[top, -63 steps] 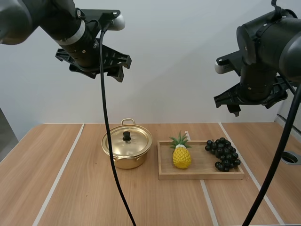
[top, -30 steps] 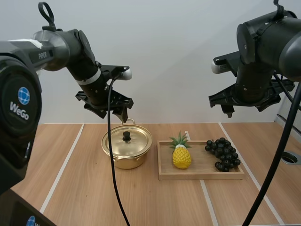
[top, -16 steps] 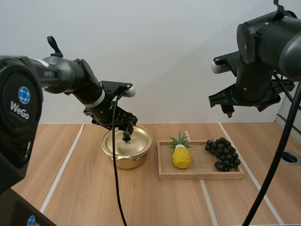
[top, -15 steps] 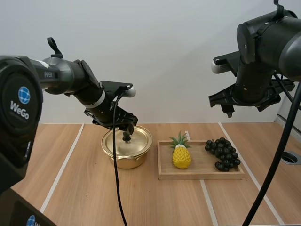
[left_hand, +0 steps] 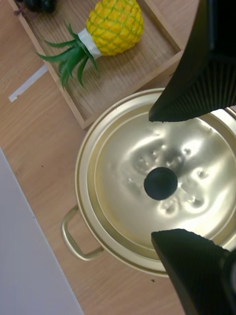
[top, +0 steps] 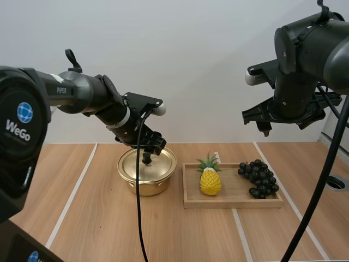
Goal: Open the pot, put the grape inside, and close it
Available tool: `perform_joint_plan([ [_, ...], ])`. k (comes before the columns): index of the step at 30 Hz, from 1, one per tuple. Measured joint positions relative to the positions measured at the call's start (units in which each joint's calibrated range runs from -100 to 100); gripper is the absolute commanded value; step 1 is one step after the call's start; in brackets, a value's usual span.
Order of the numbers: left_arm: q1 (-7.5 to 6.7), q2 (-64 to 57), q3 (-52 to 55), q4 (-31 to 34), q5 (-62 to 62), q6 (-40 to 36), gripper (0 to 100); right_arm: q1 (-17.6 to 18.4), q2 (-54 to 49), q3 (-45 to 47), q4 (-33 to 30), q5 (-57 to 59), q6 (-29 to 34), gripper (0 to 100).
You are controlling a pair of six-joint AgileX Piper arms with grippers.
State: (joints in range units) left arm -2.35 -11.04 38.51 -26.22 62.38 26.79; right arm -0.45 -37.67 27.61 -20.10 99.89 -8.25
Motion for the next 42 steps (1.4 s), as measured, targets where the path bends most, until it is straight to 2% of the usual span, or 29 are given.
perform_joint_plan([
  [2, -0.69, 0.0, 0.0, 0.0, -1.5, -0.6, 100, 0.0, 0.0, 0.0, 0.0, 0.0, 0.0, 100],
  [5, -0.99, 0.3, 0.0, 0.2, -4.4, -1.6, 100, 0.0, 0.0, 0.0, 0.0, 0.0, 0.0, 100],
  [13, -0.99, 3.1, 0.0, 5.2, -6.4, -5.0, 100, 0.0, 0.0, 0.0, 0.0, 0.0, 0.0, 100],
  [27, -0.99, 7.2, 0.0, 5.5, -6.6, -5.3, 100, 0.0, 0.0, 0.0, 0.0, 0.0, 0.0, 100],
  [29, -0.99, 7.3, 0.0, 5.5, -6.6, -5.3, 76, 0.0, 0.0, 0.0, 0.0, 0.0, 0.0, 100],
  [31, -0.99, 7.3, 0.0, 5.5, -6.4, -5.7, 40, 0.0, 0.0, 0.0, 0.0, 0.0, 0.0, 100],
  [33, -0.99, 7.3, 0.0, 5.5, -5.8, -6.5, 9, 0.0, 0.0, 0.0, 0.0, 0.0, 0.0, 100],
  [34, -0.99, 7.3, 0.0, 5.6, -6.0, -7.2, 0, 0.0, 0.0, 0.0, 0.0, 0.0, 0.0, 100],
  [42, -0.99, 7.3, 0.0, 5.7, -6.0, -9.3, 0, 0.0, 0.0, 0.0, 0.0, 0.0, 0.0, 100],
])
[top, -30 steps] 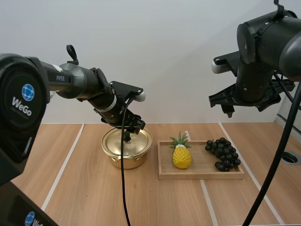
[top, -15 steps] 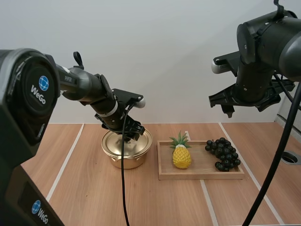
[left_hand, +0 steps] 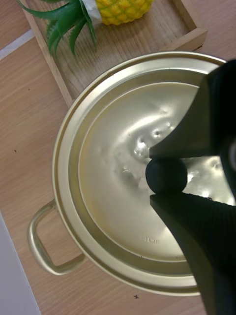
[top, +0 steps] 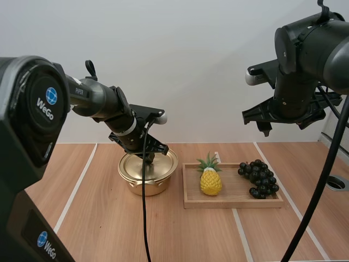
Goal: Open the pot, put the grape inside, and close it
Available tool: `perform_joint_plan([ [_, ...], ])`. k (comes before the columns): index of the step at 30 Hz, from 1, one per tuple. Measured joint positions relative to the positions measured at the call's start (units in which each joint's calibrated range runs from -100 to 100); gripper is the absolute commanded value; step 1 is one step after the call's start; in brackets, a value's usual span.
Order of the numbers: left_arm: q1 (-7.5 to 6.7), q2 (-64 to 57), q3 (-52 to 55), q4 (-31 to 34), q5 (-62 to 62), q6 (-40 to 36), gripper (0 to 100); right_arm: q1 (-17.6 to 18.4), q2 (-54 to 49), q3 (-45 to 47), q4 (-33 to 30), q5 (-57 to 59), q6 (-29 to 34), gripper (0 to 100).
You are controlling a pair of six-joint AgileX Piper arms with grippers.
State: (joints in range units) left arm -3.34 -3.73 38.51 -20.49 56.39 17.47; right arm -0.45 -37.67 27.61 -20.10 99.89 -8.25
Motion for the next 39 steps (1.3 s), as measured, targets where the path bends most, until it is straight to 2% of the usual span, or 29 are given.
perform_joint_plan([
  [6, 0.00, -1.2, -3.0, 0.1, 1.3, -1.6, 0, 0.0, 0.0, 0.0, 0.0, 0.0, 0.0, 100],
  [13, 0.00, -9.1, -9.8, 1.3, 0.8, -1.9, 0, 0.0, 0.0, 0.0, -0.1, 0.0, 0.0, 100],
  [20, 0.00, -20.1, -15.8, 8.0, -3.5, -5.5, 0, 0.0, 0.0, 0.0, -0.1, 0.0, 0.0, 100],
  [28, 0.00, -31.2, -23.6, 20.1, -5.4, -13.2, 0, 0.0, 0.0, 0.0, -0.7, -0.2, -1.5, 100],
  [39, 0.00, -41.3, -37.6, 21.3, -12.3, -17.4, 0, 0.0, 0.0, 0.0, 3.2, -5.3, -3.2, 100],
])
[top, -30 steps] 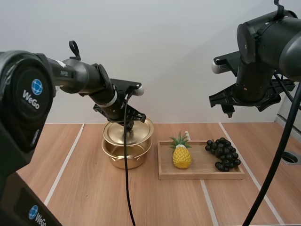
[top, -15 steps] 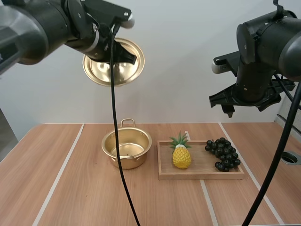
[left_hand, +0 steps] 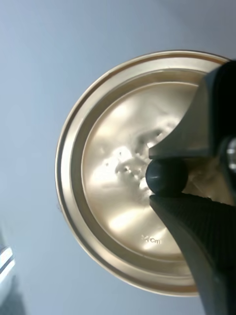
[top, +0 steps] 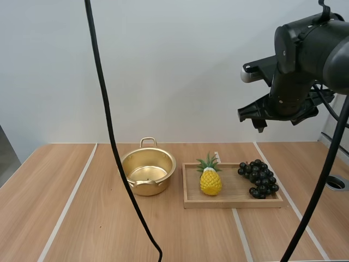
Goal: Open the pot, put the grape inside, and close it
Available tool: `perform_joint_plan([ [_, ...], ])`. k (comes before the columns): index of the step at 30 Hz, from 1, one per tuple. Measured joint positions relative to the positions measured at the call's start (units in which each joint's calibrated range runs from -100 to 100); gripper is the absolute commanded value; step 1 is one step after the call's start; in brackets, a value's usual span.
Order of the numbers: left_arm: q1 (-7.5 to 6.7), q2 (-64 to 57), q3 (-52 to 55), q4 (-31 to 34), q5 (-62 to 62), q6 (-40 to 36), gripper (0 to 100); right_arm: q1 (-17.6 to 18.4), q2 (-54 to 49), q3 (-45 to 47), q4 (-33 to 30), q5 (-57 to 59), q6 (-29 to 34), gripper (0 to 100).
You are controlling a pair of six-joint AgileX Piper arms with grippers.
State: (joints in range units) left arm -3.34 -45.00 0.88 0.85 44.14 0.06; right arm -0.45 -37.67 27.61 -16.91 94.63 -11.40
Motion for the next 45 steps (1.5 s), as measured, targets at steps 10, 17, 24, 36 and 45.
perform_joint_plan([
  [10, 0.00, -1.7, -17.5, 0.1, -0.1, -1.7, 0, 0.0, 3.8, 0.8, 4.1, -0.7, -1.6, 100],
  [17, 0.00, -2.5, -29.9, 0.2, 3.9, -2.5, 0, 0.0, 9.5, 4.3, 4.1, -1.4, 0.8, 100],
  [24, 0.00, -2.8, -35.7, 0.5, 8.1, -2.5, 0, 0.0, 12.2, 6.1, 3.9, -4.2, 2.1, 100],
  [36, 0.00, -2.8, -36.0, 0.9, 12.4, -2.5, 0, -4.6, 13.4, 7.7, 5.5, -12.7, 3.1, 100],
  [45, 0.00, -2.8, -36.0, 1.1, 13.5, -2.5, 0, -4.6, 18.7, 7.9, 5.9, -12.9, 3.1, 100],
])
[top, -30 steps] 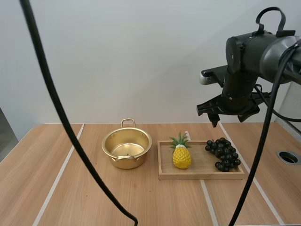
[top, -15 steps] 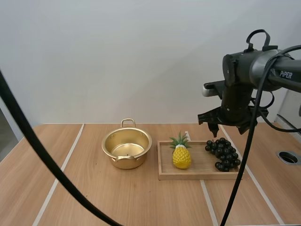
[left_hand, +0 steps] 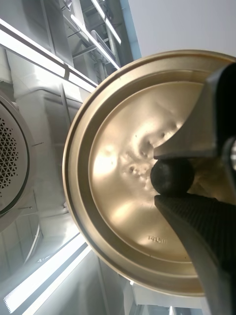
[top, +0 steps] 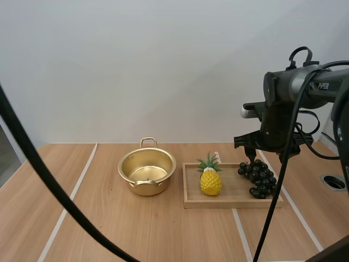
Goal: Open the pot, put the grape inside, and close it
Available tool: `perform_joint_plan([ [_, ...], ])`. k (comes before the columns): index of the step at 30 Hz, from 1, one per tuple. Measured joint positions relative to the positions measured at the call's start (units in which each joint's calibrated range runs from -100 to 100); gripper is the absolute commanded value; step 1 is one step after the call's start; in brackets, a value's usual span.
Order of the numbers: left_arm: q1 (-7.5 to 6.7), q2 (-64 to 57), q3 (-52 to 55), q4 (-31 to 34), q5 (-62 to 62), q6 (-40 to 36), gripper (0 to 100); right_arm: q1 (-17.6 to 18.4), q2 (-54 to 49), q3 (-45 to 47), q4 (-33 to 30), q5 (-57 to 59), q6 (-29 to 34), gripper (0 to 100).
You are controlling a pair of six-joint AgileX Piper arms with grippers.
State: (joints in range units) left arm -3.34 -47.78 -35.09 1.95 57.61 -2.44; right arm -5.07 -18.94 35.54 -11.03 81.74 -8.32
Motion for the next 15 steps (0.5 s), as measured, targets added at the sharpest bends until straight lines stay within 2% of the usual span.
perform_joint_plan([
  [15, 0.00, 0.0, 0.0, 0.0, 0.6, 0.0, 0, -0.6, 7.9, 0.0, -0.1, -6.3, 0.0, 100],
])
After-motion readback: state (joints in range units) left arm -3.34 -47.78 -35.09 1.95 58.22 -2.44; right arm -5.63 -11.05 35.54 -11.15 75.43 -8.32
